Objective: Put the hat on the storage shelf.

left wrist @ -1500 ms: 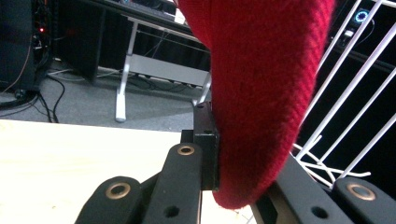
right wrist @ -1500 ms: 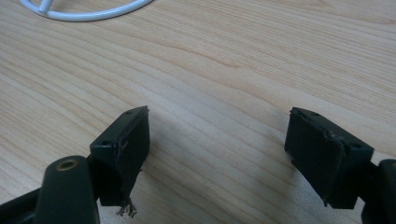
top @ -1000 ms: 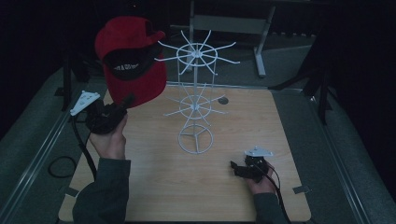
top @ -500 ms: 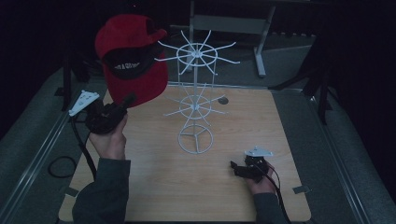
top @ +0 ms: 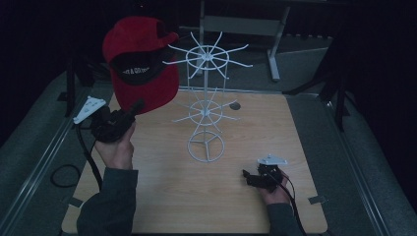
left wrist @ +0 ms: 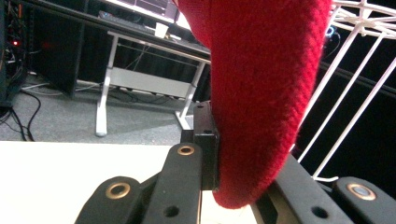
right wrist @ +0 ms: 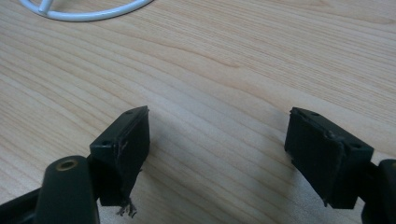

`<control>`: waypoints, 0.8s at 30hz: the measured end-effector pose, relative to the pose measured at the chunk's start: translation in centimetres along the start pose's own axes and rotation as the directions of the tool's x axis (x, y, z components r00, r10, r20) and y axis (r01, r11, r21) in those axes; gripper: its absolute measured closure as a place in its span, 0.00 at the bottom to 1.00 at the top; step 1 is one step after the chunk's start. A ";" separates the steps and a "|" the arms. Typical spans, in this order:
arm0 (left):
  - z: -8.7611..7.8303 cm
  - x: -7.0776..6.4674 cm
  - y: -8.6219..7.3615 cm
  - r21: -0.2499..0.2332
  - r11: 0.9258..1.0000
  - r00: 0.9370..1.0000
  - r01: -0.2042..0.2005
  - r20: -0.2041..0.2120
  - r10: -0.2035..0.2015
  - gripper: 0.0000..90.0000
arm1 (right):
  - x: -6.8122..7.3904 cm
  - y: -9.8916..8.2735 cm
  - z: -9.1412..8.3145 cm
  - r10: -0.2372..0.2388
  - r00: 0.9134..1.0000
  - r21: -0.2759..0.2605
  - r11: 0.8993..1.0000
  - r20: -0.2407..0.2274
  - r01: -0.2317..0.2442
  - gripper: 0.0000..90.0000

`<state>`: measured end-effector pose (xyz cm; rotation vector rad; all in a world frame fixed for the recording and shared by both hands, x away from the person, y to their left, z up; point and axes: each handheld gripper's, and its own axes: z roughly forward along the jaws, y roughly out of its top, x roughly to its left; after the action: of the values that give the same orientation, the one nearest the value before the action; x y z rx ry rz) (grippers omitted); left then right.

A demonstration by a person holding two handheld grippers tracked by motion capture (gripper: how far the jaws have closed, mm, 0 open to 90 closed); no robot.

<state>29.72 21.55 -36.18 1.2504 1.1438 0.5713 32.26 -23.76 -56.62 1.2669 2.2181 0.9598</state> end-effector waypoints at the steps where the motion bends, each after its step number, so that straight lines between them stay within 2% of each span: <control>1: 0.0 0.0 0.0 0.000 1.000 1.000 0.000 0.000 0.000 0.95 | 0.0 0.0 0.0 0.000 1.000 0.000 1.000 0.000 0.000 0.24; 14: -0.3 -0.1 -0.5 0.009 1.000 1.000 -0.003 0.023 0.002 0.95 | 0.0 0.0 0.0 0.001 1.000 0.001 1.000 0.000 -0.001 0.25; 24: -0.4 -0.5 -1.8 0.037 0.999 0.999 -0.007 0.048 0.005 0.95 | 0.0 0.0 0.0 0.002 1.000 0.001 1.000 -0.001 -0.002 0.25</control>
<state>28.79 20.74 -37.61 1.2937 1.1155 0.5241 32.25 -23.75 -56.62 1.2693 2.2185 0.9599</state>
